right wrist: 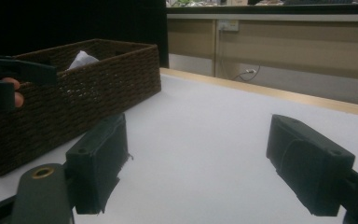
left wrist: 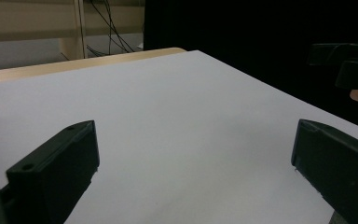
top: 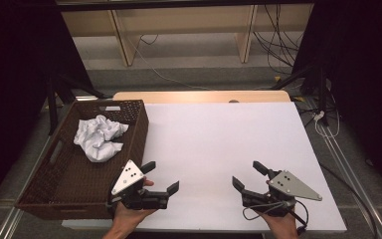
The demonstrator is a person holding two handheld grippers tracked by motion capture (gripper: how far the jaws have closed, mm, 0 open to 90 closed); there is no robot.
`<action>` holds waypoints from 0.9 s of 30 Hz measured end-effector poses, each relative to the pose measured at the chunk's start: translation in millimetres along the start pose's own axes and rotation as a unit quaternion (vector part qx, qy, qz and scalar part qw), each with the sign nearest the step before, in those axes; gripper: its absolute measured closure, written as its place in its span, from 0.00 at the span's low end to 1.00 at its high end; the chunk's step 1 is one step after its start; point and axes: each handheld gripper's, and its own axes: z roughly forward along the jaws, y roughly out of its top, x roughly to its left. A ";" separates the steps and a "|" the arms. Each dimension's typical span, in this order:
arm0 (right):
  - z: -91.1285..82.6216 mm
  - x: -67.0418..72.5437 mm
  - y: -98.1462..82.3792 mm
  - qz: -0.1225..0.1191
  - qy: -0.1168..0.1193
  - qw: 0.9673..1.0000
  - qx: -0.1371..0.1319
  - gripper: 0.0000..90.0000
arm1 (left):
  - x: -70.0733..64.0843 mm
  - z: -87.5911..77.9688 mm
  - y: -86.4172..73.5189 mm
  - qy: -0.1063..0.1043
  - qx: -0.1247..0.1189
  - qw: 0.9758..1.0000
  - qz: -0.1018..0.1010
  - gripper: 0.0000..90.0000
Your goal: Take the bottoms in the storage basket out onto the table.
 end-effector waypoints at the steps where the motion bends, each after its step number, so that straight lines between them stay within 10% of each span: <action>1: 0.0 0.0 0.0 0.000 0.000 1.000 0.000 0.24 | 0.0 0.0 0.1 0.000 0.000 1.000 0.001 0.00; 27: -0.3 -2.0 0.0 0.005 -0.004 1.000 -0.002 0.24 | 4.8 0.5 6.0 -0.001 0.003 1.000 -0.012 0.00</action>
